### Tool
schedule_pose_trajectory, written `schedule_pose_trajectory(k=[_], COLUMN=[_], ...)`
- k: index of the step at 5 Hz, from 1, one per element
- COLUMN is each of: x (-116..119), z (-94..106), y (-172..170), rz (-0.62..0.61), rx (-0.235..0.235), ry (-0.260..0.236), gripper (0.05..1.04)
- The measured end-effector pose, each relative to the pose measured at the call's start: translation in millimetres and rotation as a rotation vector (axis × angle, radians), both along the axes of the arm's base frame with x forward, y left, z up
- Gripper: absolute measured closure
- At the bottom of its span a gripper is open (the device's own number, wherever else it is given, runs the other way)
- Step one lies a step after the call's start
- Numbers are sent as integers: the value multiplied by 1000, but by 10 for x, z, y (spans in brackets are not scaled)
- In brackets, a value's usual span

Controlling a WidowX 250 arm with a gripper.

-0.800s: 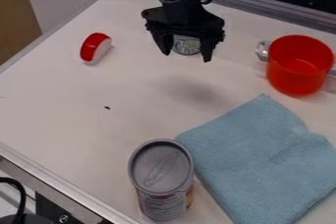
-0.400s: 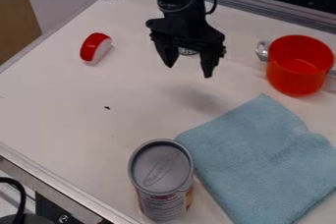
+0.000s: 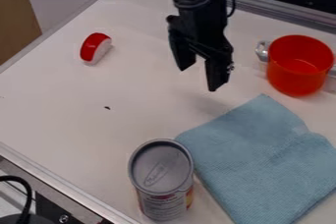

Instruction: Moved the can to the left side of the table

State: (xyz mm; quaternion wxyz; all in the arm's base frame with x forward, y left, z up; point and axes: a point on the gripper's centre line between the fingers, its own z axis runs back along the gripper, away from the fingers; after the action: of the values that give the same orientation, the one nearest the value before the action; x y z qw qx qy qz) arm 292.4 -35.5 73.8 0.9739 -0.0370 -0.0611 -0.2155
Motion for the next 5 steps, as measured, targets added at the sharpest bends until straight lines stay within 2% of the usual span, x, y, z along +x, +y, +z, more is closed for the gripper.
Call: schedule_pose_trajectory(k=[1, 2, 3, 4, 5], x=[-166, -334, -537, -680, -843], z=[93, 90, 77, 64, -60], y=[-262, -437, -445, -524, -500], rz=[-258, -475, -569, -702, -835], rx=[78, 128, 138, 132, 163], ry=[-40, -84, -102, -46, 2], gripper=[86, 86, 86, 86, 86])
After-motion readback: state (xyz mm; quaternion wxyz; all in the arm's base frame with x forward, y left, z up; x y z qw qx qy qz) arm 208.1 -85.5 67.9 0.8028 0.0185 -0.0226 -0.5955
